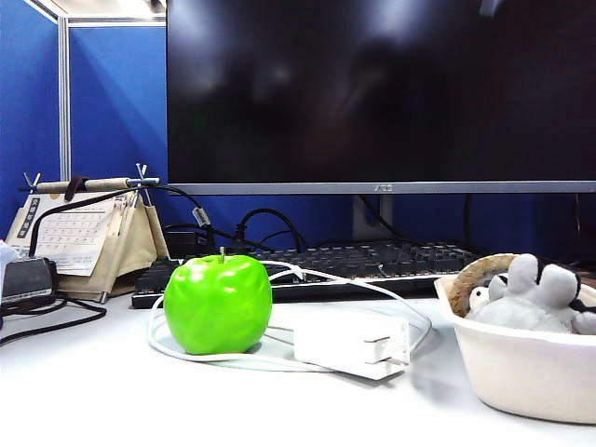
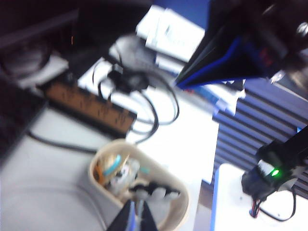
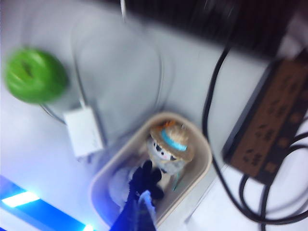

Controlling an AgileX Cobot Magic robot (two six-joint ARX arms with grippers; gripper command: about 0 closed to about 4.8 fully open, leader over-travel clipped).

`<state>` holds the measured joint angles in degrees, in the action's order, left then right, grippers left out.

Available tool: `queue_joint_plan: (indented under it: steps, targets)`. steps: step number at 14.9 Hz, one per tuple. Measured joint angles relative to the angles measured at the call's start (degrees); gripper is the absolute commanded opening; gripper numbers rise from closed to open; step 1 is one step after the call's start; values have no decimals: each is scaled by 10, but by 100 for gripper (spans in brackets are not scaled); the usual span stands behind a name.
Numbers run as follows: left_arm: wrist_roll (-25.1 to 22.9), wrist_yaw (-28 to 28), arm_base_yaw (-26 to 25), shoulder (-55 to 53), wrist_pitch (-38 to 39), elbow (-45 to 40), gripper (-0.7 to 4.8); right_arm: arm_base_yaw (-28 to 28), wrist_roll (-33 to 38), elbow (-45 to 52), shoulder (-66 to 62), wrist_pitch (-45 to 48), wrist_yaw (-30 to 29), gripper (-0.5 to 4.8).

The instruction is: Identity fluffy octopus among items on the table, put them into the paper lunch box.

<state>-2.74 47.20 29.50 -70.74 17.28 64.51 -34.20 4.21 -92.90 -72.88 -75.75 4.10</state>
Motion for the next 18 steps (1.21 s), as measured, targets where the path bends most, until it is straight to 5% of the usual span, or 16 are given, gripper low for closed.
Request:
queue_joint_plan:
  steps: [4, 7, 9, 13, 18]
  targets:
    - [0, -2, 0, 145, -3, 1, 19, 0, 0, 0, 143, -1, -5, -2]
    - [-1, -64, 0, 282, 0, 2, 18, 0, 4, 0, 240, -5, -38, -2]
    - [-2, -143, 0, 360, 49, 2, 16, 0, 34, 5, 302, -2, -42, -2]
    - [-2, -164, 0, 459, 139, 2, -6, 0, 46, 61, 392, 31, -117, -2]
    - [-51, -335, 0, 505, 158, -36, -6, 0, 2, 242, 531, 263, -70, -2]
